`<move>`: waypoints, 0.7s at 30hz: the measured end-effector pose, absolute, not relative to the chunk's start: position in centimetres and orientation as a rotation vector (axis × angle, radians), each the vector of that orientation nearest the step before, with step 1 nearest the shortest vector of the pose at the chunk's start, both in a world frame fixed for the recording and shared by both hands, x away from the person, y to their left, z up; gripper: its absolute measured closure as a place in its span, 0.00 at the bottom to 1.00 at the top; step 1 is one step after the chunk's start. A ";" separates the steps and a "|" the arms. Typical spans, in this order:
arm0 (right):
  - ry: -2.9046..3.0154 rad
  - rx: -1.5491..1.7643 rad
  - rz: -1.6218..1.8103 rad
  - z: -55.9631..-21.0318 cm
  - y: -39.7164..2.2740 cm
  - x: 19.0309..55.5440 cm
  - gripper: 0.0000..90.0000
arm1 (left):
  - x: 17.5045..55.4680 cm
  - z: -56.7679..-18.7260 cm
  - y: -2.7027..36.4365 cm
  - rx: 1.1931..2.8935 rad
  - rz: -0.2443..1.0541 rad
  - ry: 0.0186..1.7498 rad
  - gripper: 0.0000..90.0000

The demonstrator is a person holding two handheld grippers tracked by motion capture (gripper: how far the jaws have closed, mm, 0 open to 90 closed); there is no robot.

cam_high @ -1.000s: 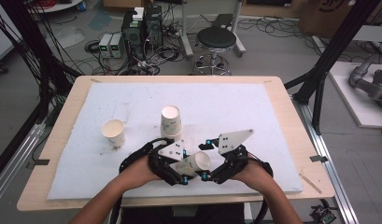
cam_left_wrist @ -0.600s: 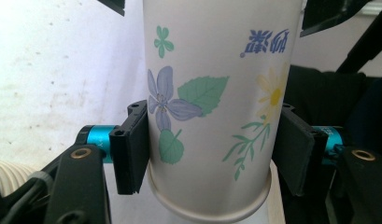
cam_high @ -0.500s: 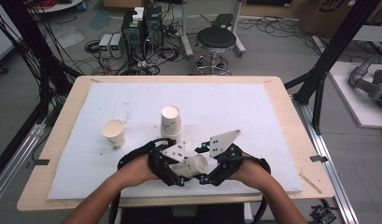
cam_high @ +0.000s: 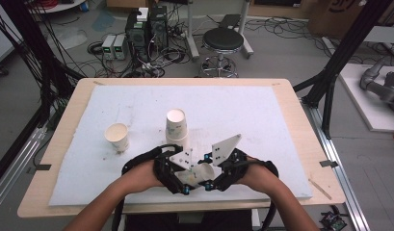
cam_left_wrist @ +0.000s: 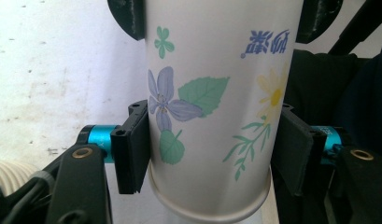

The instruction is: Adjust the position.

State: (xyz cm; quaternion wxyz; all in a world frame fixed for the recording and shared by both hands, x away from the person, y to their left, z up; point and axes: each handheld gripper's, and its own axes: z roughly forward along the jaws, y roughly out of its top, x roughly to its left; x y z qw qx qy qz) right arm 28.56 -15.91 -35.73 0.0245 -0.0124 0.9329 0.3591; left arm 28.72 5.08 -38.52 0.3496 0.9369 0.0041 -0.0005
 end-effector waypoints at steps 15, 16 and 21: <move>2.877 0.061 1.209 -35.7 -17.7 28.7 0.42 | 28.8 -39.8 7.7 2.132 0.015 0.127 0.20; 2.866 0.071 1.226 -35.7 -18.0 28.7 0.42 | 28.7 -39.9 7.9 2.113 0.019 0.134 0.20; 2.828 0.131 1.304 -36.0 -19.3 28.6 0.42 | 28.5 -40.2 9.0 2.002 0.024 0.188 0.20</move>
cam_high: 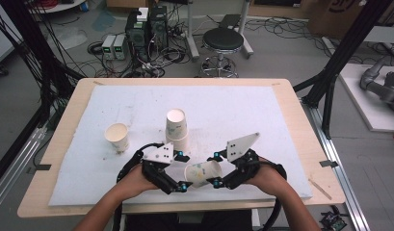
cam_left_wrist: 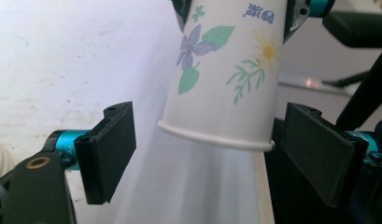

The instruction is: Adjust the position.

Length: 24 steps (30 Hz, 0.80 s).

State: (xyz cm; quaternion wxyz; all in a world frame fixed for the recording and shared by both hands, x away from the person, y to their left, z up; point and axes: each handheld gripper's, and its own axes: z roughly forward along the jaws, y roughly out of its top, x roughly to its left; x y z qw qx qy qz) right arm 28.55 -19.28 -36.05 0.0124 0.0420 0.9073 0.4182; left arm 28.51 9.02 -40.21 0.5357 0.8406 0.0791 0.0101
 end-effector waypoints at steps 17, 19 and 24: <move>2.669 0.257 1.544 -37.7 -22.2 27.7 0.41 | 28.0 -41.0 9.5 1.802 0.064 0.230 0.19; 2.664 0.260 1.549 -37.9 -22.4 27.7 0.41 | 27.9 -41.0 9.3 1.793 0.059 0.222 0.19; 2.654 0.266 1.561 -38.0 -22.6 27.7 0.41 | 27.9 -41.2 8.9 1.777 0.051 0.211 0.19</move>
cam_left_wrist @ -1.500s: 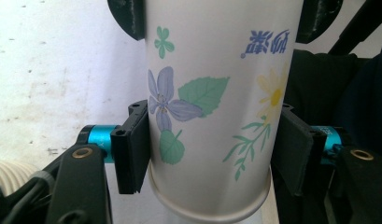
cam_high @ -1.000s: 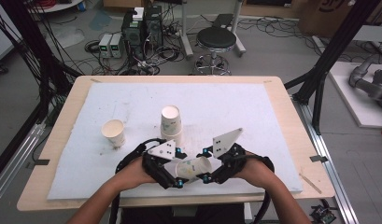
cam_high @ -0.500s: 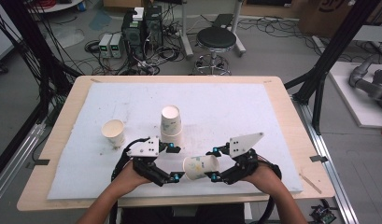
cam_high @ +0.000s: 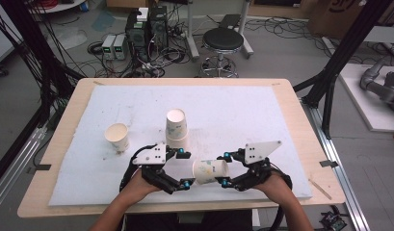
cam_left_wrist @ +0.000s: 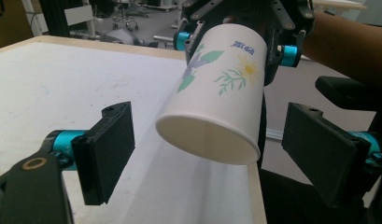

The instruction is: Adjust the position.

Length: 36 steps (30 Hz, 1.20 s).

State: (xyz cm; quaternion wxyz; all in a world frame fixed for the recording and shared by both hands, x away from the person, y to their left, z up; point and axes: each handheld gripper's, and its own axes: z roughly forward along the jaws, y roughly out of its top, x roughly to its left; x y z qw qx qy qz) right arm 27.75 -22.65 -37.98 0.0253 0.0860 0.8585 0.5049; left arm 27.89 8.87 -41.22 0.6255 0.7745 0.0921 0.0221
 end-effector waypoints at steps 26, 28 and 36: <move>2.605 0.249 1.717 -37.5 -23.0 27.7 0.41 | 27.9 -41.6 7.7 1.717 0.027 0.137 0.21; 2.604 0.250 1.725 -37.5 -23.0 27.7 0.41 | 27.9 -41.6 7.6 1.713 0.026 0.133 0.23; 2.588 0.253 1.805 -37.5 -23.3 27.8 0.41 | 27.9 -41.5 7.2 1.678 0.024 0.117 0.24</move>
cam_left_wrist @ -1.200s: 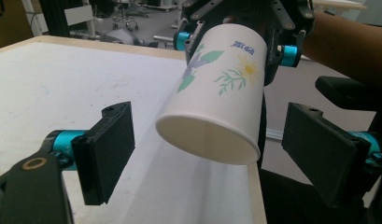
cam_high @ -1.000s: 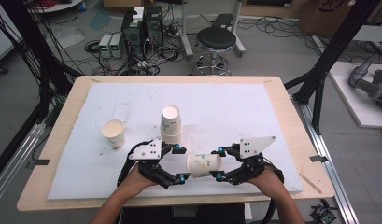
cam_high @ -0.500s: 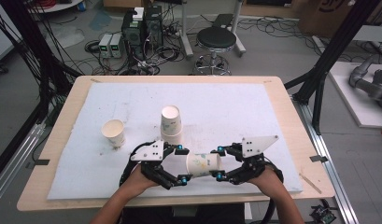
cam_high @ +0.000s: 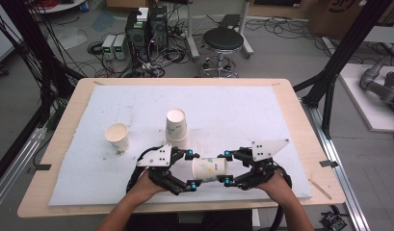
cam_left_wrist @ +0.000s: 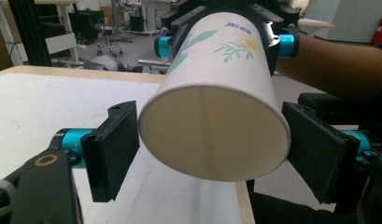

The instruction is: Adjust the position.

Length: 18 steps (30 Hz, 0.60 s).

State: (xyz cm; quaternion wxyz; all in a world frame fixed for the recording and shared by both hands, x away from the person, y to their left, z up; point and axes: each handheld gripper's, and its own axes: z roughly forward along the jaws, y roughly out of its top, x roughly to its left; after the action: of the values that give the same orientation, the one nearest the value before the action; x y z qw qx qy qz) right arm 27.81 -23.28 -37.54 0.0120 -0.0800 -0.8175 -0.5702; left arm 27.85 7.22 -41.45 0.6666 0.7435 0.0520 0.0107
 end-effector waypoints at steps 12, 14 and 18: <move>-2.476 -0.276 -1.799 -38.1 -23.7 28.2 0.42 | 27.9 -41.2 7.4 1.663 0.027 0.101 0.32; -2.483 -0.272 -1.785 -38.2 -23.6 28.2 0.42 | 27.9 -41.0 7.5 1.672 0.029 0.100 0.33; -2.493 -0.263 -1.770 -38.1 -23.5 28.1 0.42 | 27.8 -40.7 7.6 1.690 0.026 0.104 0.36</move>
State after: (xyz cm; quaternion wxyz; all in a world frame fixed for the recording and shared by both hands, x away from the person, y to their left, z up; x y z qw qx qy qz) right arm 28.12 -23.51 -38.14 0.0365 -0.0856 -0.8117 -0.5766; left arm 27.79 7.57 -40.73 0.6623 0.7477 0.0460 0.0115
